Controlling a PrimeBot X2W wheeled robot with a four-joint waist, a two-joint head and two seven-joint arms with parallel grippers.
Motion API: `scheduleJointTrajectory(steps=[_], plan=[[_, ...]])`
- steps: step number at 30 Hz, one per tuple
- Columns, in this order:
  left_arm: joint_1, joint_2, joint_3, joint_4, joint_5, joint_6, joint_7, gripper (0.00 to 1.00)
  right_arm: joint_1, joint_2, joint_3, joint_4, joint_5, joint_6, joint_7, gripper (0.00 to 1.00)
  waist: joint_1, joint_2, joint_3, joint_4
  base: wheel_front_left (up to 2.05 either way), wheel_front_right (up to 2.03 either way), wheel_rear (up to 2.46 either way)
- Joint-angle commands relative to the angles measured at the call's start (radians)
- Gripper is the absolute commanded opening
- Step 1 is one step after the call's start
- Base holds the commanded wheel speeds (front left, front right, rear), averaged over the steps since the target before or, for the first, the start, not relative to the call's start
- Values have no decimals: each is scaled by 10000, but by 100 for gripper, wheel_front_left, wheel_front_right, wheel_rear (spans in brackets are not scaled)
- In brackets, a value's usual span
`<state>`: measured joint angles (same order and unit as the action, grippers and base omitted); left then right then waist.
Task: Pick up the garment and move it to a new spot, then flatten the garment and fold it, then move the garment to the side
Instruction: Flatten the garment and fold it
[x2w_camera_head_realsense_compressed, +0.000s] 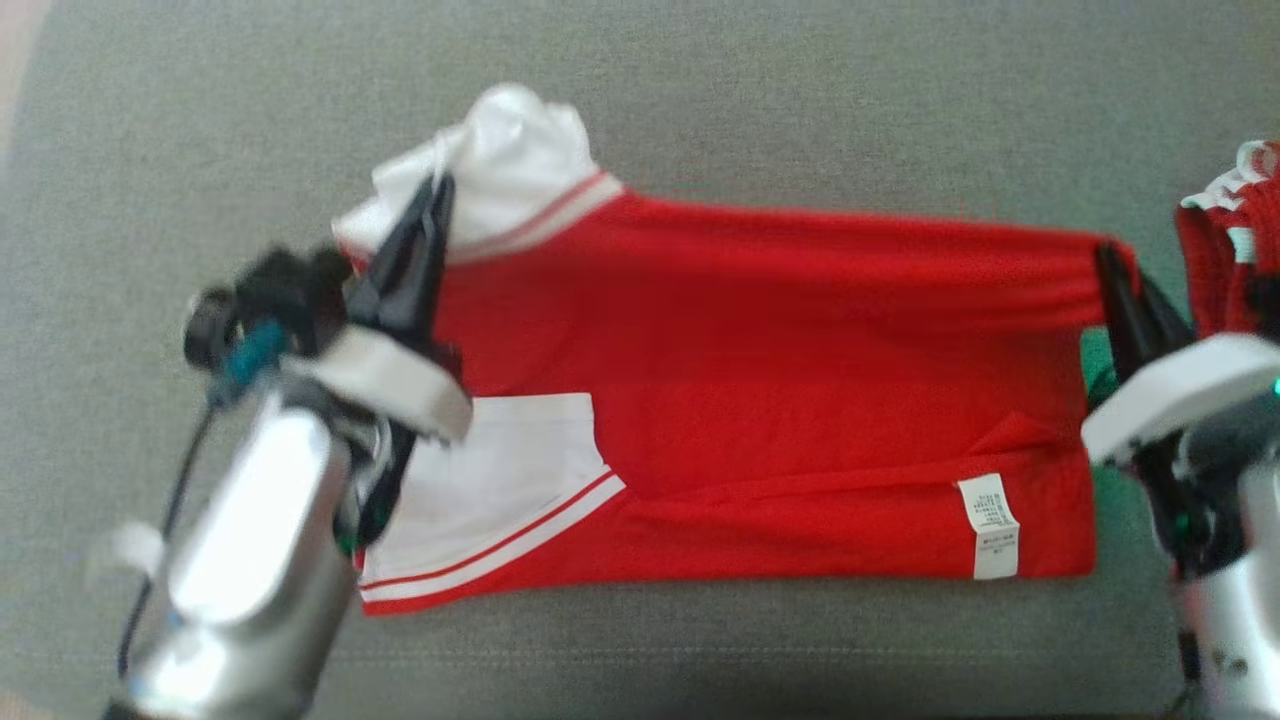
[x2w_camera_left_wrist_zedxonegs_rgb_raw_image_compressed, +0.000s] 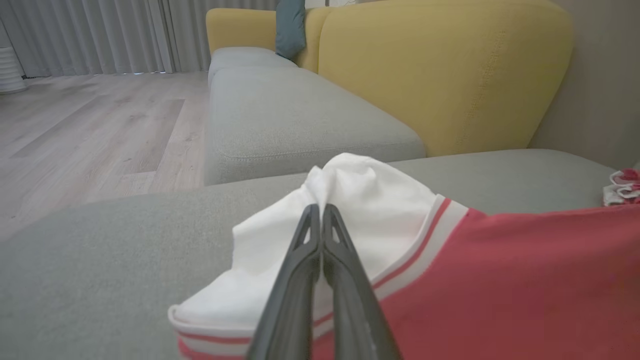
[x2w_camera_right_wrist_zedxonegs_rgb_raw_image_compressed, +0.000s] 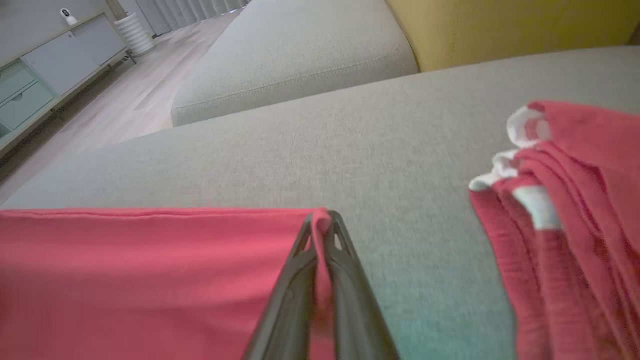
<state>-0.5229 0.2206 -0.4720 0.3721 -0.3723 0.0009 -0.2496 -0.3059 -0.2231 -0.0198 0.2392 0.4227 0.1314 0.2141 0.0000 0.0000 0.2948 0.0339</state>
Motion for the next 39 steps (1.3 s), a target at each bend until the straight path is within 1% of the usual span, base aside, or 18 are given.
scheduleJointTrajectory(steps=[1,3,8,9,15,16,17,18,19,24,28,32,35,39], plan=[[90,336,435,-540,152,87,-121,0,150,7,55,-454,55,-7,-68,0,0,0,-50,4,0,0,0],[781,311,530,-1016,300,135,-121,0,493,130,-46,-608,104,-7,-41,0,0,0,-103,8,0,0,0],[2074,198,566,-1528,535,63,-121,0,1236,405,-264,-872,154,-7,37,0,0,0,-198,79,0,0,0],[2425,132,587,-1499,563,0,-121,0,1474,517,-329,-977,137,-7,31,0,0,0,-217,99,0,0,0],[3165,-154,673,-1219,529,-228,-121,0,2116,850,-497,-1264,75,-7,5,0,0,0,-227,101,0,0,0],[3243,-218,679,-1104,434,-326,-121,11,2220,893,-511,-1300,64,-7,17,24,0,0,-225,105,0,0,0],[3297,-254,668,-984,389,-395,-122,33,2322,921,-537,-1348,19,-7,7,43,0,0,-217,107,0,0,0],[3378,-298,626,-774,290,-466,-84,55,2420,947,-557,-1391,-37,-7,-13,77,0,0,-218,102,0,0,0],[3431,-345,611,-602,172,-532,-60,100,2502,987,-568,-1455,-68,-7,-61,100,0,0,-218,91,0,0,0],[3543,-396,606,-35,-93,-630,20,100,3091,1123,-614,-1883,-474,-7,-255,100,0,0,-299,105,0,0,0],[3720,-329,671,8,-124,-526,-8,100,3699,1260,-634,-2621,-1049,-7,-684,100,0,0,-467,98,0,0,0],[4047,-210,950,-446,-168,-212,-51,100,4155,1465,-671,-3566,-1661,-7,-1323,100,0,0,-639,33,0,0,0],[4241,-119,1347,-1109,-214,137,-82,100,4253,1570,-669,-4112,-2079,-7,-1760,100,0,0,-764,-2,0,0,0],[4361,3,1887,-2107,-212,574,-104,100,4217,1650,-617,-4630,-2499,-7,-2035,100,0,0,-983,-8,0,0,0]])
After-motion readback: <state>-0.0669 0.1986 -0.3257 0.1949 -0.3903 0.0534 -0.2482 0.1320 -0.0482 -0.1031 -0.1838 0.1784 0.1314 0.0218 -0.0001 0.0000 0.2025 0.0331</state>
